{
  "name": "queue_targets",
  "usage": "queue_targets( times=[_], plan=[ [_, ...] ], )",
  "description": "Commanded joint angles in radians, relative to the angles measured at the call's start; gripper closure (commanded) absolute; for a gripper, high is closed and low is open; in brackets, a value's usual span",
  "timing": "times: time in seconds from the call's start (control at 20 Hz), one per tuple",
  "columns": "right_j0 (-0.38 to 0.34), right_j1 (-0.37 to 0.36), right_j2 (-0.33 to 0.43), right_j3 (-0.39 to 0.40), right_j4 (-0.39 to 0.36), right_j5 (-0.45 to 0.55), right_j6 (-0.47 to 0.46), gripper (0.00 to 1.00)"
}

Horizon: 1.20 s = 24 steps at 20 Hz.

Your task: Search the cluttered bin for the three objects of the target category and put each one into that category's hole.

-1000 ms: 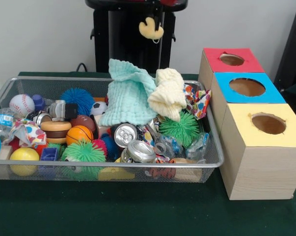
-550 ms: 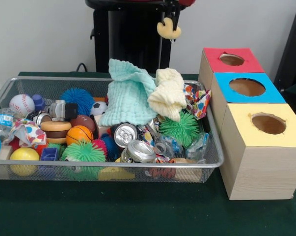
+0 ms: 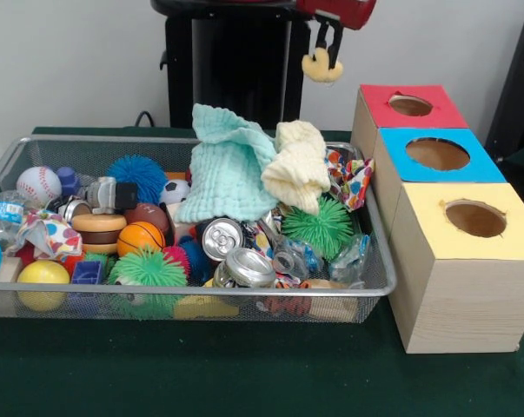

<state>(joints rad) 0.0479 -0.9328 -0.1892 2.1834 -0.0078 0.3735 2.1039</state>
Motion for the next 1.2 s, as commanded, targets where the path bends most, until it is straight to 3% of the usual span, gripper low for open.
queue_targets(
  times=[0.05,0.3,0.5,1.05,1.2],
  plan=[
    [0.015,0.078,-0.006,0.020,0.115,-0.110,0.304,1.00],
    [-0.018,0.102,0.059,0.078,0.178,-0.193,0.282,1.00],
    [0.066,0.117,0.029,0.087,0.235,-0.209,0.327,1.00],
    [0.187,0.081,0.016,0.090,0.396,-0.127,0.390,1.00],
    [0.262,0.077,-0.075,0.025,0.367,-0.030,0.375,1.00]
  ],
)
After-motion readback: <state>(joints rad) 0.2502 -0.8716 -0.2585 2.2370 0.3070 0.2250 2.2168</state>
